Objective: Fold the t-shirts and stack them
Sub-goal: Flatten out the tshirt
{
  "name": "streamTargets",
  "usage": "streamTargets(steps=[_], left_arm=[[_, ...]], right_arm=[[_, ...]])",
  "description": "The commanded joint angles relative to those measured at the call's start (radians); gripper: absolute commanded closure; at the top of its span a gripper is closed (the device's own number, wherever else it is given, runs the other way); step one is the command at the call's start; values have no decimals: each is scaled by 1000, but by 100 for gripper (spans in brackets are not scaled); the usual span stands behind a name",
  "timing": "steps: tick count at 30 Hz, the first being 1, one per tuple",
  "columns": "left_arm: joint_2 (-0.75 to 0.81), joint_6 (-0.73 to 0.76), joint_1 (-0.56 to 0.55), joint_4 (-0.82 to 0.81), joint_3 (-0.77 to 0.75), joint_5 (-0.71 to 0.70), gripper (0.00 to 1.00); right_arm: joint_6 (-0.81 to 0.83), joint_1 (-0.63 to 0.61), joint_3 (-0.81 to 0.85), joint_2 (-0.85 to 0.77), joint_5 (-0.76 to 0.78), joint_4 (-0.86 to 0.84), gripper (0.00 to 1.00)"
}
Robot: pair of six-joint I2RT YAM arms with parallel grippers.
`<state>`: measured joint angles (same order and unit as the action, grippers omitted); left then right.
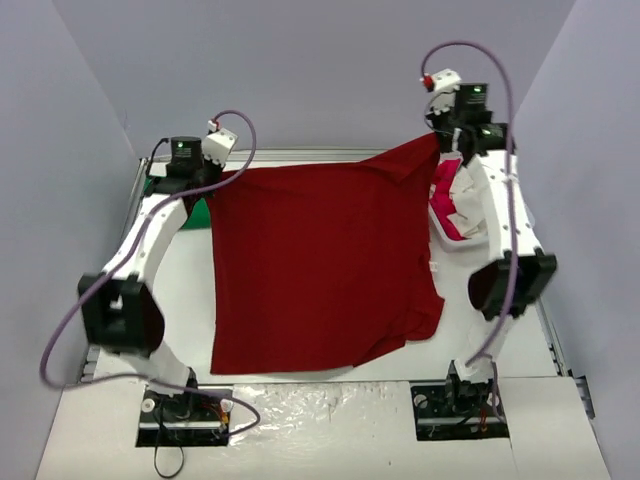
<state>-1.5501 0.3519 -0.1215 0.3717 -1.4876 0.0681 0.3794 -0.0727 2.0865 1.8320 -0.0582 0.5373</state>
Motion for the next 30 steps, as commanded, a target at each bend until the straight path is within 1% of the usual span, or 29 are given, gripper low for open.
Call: streamTargets(steps=[1, 2, 3, 4, 5, 6, 7, 10, 12, 14, 17, 20, 21, 22, 23, 24, 25, 26, 29, 30], left_arm=[[-160, 45, 33, -108, -77, -85, 92], [-210, 55, 33, -85, -138, -103, 80], [-282, 55, 29, -92, -158, -122, 65], [-306, 53, 28, -105, -180, -160, 61], [-323, 65, 26, -117, -183, -168, 57], [-341, 74, 17, -126, -187, -178, 54], [-341, 81, 14, -132, -189, -203, 54], [-294, 104, -3, -137, -157, -191, 52], [-239, 113, -9, -140, -117, -192, 51], [-190, 99, -12, -132, -86, -186, 51], [-49, 73, -13, -99, 25, -137, 51], [36, 58, -23, -94, 114, -105, 50], [80, 53, -23, -90, 169, -94, 50], [99, 41, -24, -80, 190, -84, 50], [138, 38, -23, -71, 211, -77, 50], [159, 35, -23, -51, 231, -68, 50], [180, 33, -23, -50, 274, -44, 50], [223, 26, -23, -48, 294, -39, 50], [295, 12, -23, -13, 340, -21, 50], [312, 10, -20, 5, 346, -13, 50]], right_arm=[[21, -68, 139, 123, 213, -59, 97], [32, -96, 168, 210, 257, -48, 61], [33, -102, 202, 273, 274, -48, 42], [33, -114, 216, 300, 293, -48, 34], [29, -118, 225, 323, 304, -48, 31], [33, -122, 219, 344, 311, -48, 25], [38, -127, 207, 345, 314, -48, 20], [50, -127, 137, 310, 293, -49, 18], [50, -130, 83, 248, 276, -50, 18], [49, -134, -23, 201, 244, -53, 19], [27, -137, -181, 94, 199, -54, 21], [13, -141, -328, 38, 129, -59, 25], [4, -148, -359, 14, 117, -69, 32], [3, -151, -403, 7, 97, -71, 37], [1, -154, -419, 1, 83, -71, 41], [1, -159, -431, 0, 71, -72, 47], [-4, -159, -437, 3, 49, -73, 49], [-5, -159, -434, 16, 3, -73, 49], [-8, -164, -402, 68, -44, -72, 45], [-10, -164, -366, 87, -52, -68, 45]])
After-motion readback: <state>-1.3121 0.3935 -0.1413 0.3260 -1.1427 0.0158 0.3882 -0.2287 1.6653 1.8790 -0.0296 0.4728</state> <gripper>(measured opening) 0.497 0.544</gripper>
